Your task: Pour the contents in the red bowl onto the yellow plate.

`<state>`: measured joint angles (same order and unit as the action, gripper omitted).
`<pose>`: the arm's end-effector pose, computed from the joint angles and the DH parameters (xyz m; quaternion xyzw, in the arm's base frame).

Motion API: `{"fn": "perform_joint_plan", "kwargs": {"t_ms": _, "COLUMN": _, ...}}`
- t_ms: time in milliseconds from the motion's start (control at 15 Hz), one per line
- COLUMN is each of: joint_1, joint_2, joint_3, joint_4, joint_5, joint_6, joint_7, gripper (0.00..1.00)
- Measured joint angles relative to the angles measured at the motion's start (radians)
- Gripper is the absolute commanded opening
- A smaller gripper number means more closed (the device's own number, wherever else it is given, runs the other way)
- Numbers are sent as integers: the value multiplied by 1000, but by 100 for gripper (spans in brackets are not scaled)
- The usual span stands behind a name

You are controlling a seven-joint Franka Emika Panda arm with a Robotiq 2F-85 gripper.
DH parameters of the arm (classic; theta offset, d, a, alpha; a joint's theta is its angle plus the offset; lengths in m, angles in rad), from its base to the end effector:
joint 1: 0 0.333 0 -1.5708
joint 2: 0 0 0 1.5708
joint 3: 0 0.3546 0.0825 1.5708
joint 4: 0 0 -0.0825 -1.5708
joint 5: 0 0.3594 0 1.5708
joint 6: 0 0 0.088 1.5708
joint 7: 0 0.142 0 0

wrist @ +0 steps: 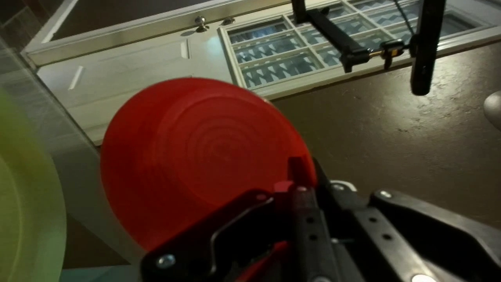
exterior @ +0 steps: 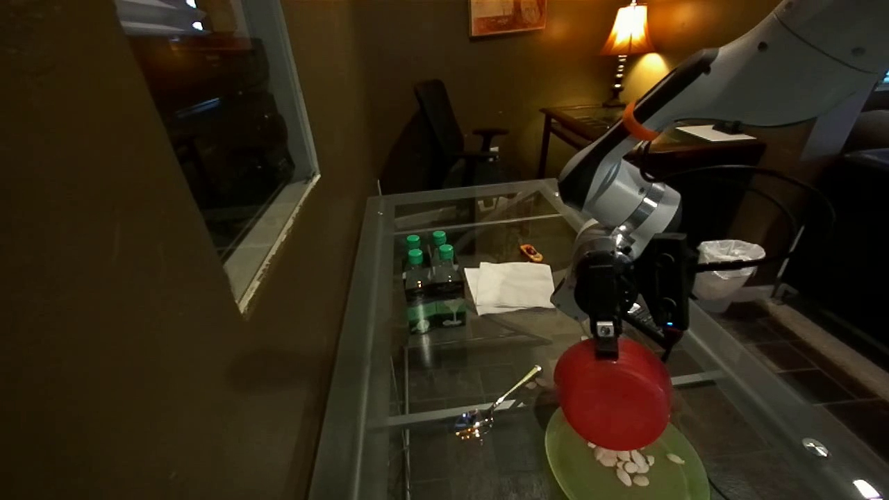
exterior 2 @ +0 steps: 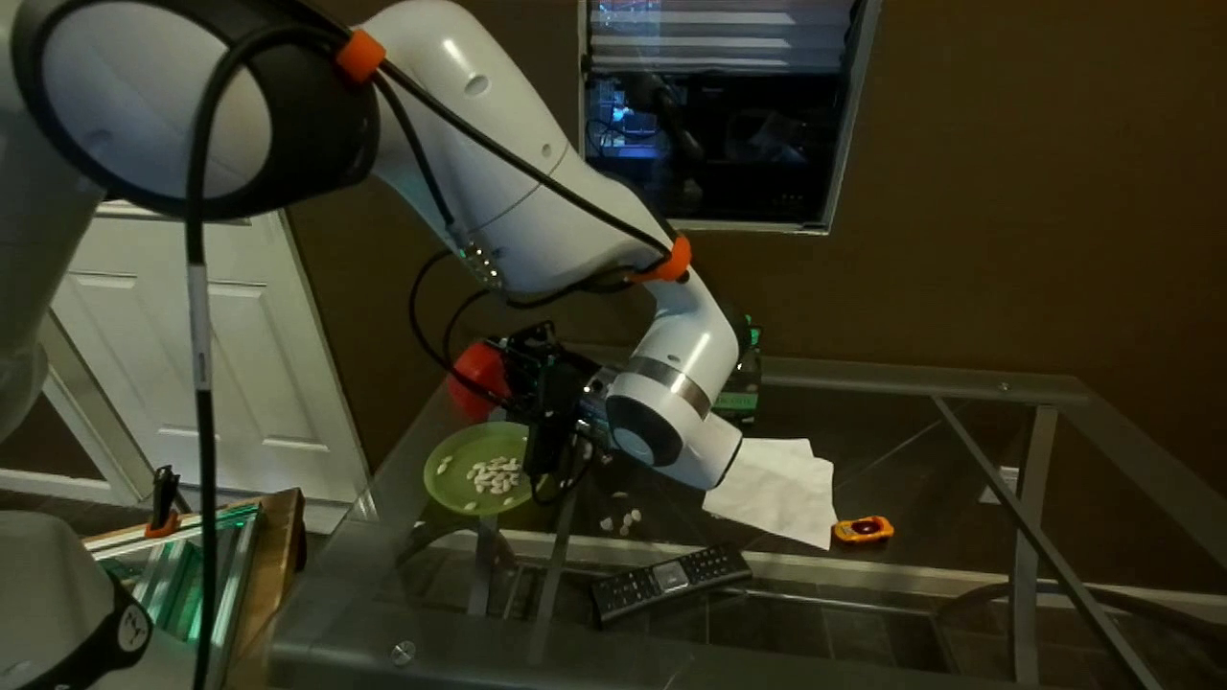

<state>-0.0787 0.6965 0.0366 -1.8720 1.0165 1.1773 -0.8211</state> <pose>0.5032 0.1174 0.2287 -0.6684 -0.1220 0.3094 0.6653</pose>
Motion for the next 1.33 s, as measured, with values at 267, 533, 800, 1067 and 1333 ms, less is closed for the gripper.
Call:
{"fn": "perform_joint_plan", "kwargs": {"t_ms": 267, "joint_1": 71, "joint_2": -126, "joint_3": -10, "joint_4": -56, "joint_5": -15, "joint_6": 119, "joint_7": 90, "gripper": 1}}
{"fn": "perform_joint_plan", "kwargs": {"t_ms": 533, "joint_1": 150, "joint_2": -285, "joint_3": -6, "joint_4": -129, "joint_5": -67, "joint_6": 250, "joint_7": 170, "gripper": 1}}
{"fn": "perform_joint_plan", "kwargs": {"t_ms": 800, "joint_1": 180, "joint_2": -407, "joint_3": 1, "joint_4": -173, "joint_5": -193, "joint_6": 357, "joint_7": 248, "gripper": 1}}
{"fn": "perform_joint_plan", "kwargs": {"t_ms": 1067, "joint_1": 180, "joint_2": -472, "joint_3": 5, "joint_4": -194, "joint_5": -341, "joint_6": 475, "joint_7": 296, "gripper": 1}}
{"fn": "perform_joint_plan", "kwargs": {"t_ms": 1333, "joint_1": 180, "joint_2": -475, "joint_3": 13, "joint_4": -193, "joint_5": -499, "joint_6": 632, "joint_7": 325, "gripper": 1}}
